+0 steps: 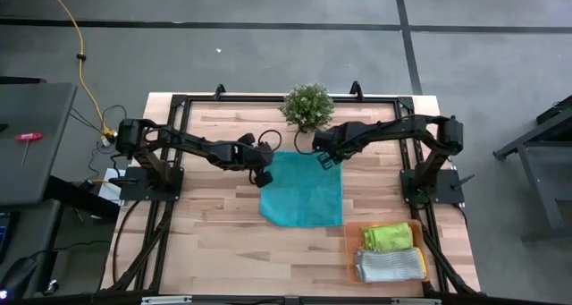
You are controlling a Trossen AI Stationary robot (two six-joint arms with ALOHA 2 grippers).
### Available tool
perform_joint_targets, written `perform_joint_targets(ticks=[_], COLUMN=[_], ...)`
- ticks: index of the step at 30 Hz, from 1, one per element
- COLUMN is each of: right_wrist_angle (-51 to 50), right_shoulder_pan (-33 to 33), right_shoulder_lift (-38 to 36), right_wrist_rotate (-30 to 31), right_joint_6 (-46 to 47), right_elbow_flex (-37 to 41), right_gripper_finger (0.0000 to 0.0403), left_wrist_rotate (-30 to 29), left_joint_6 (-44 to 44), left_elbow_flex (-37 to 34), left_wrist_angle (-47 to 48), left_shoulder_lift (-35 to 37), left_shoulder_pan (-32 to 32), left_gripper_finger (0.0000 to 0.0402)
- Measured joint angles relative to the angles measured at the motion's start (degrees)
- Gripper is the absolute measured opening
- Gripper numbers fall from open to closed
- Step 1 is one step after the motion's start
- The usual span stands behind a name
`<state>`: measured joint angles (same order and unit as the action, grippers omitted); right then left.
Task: Fold microfiber towels
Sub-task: Fold the blue microfiber towel
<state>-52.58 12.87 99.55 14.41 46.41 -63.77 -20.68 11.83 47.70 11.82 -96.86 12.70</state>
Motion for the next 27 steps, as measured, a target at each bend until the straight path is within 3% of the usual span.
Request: perform_joint_targets(ticks=[4,9,13,15,20,27], right_wrist_angle=[-1.82,0.07,7.89,12.31,24.14,32.24], right_shoulder_pan=[1.52,0.87,-2.44,-4.59,-11.03,-18.59], right_shoulder_lift=[-3.73,-7.79,-10.72,-12.07,-14.56,-13.97], right_wrist_rotate=[2.61,-6.88,-18.53,-22.59,-25.72,-23.81], right_joint_6=[-5.98,-19.09,-24.99,-24.54,-18.18,-15.58], right_elbow_flex=[0.00,0.06,4.81,8.34,14.86,17.07], right_gripper_finger=[0.0184,0.0240,0.0247,0.0247,0.0247,0.0247], left_wrist_rotate=[-0.09,4.12,15.80,18.96,19.27,16.35], left_joint_6=[-3.01,-6.71,-4.41,-0.56,6.30,9.78], left_elbow_flex=[0.07,-0.78,-6.27,-9.39,-14.51,-16.01], left_wrist_angle=[1.49,0.08,-10.51,-13.71,-16.74,-24.05], left_shoulder_lift=[4.13,12.12,18.03,19.79,20.63,12.33], left_shoulder_pan=[0.38,0.61,-0.42,-2.16,-10.63,-22.05], left_gripper_finger=[0.0000,0.0000,0.0000,0.0000,0.0000,0.0000])
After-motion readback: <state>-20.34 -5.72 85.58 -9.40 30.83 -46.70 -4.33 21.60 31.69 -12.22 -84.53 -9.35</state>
